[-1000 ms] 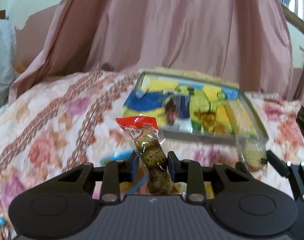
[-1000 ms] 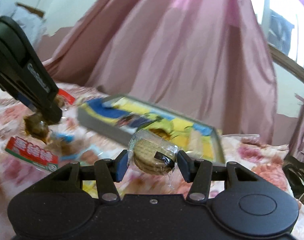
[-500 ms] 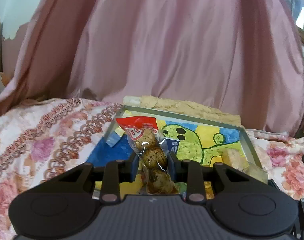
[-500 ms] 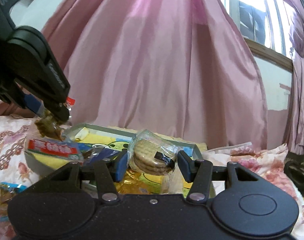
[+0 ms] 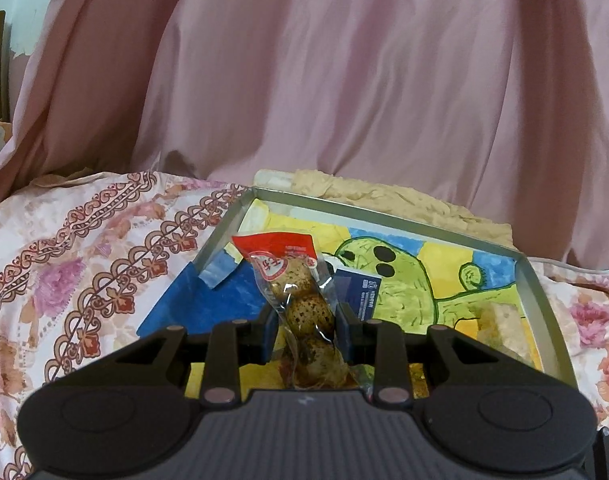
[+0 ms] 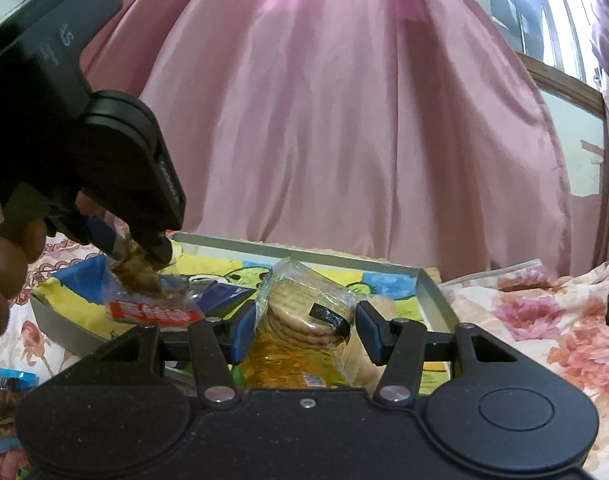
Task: Organize snacks
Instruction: 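Carry the quail-egg bag and cookie pack over the grey tray, then lower both packs into the tray and open both grippers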
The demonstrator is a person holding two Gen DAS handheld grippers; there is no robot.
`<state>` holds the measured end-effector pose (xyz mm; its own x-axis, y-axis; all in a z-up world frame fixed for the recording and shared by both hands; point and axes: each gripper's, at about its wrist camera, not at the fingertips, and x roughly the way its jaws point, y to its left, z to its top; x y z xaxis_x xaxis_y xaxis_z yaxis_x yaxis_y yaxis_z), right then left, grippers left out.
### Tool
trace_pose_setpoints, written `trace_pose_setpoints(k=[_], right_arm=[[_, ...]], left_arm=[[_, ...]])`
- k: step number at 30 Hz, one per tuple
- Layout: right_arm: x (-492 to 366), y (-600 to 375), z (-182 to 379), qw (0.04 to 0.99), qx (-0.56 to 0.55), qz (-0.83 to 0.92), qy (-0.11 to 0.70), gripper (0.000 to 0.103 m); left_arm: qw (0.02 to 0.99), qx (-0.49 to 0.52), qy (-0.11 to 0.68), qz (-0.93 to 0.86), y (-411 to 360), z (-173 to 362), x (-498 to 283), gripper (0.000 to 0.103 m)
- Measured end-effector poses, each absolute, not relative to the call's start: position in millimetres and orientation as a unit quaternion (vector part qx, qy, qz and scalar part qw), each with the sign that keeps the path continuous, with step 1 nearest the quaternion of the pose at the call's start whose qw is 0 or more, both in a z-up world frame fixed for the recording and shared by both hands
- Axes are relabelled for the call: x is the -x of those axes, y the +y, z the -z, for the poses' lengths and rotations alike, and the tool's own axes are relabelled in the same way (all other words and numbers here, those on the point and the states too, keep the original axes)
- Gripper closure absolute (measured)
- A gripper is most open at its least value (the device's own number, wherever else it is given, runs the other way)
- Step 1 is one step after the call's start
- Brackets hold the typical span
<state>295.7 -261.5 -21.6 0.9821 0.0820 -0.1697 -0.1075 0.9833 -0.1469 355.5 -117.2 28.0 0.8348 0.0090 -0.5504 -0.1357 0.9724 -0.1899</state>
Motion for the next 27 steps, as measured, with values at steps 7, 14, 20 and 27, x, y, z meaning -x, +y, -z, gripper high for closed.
trace_pose_setpoints(k=[7,14,20,27], right_arm=[[-301.1,-254.6,27.6,0.99,0.083,-0.051,0.103,0.047],[-305.6,-251.0,33.2,0.987,0.084,-0.056,0.123,0.047],[-303.7,-250.4,33.0,0.987,0.085,-0.054,0.125,0.046],[-302.6,-249.0,28.7,0.987,0.085,-0.056,0.123,0.034]], left_arm=[[0.948,0.107,0.297,-0.039,-116.4,-19.5,-360.4,0.069],[0.948,0.101,0.299,-0.047,-115.1,-15.6,-360.8,0.069],[0.95,0.09,0.295,-0.048,-116.3,-16.3,-358.8,0.069],[0.953,0.09,0.282,-0.065,-111.9,-20.2,-349.4,0.031]])
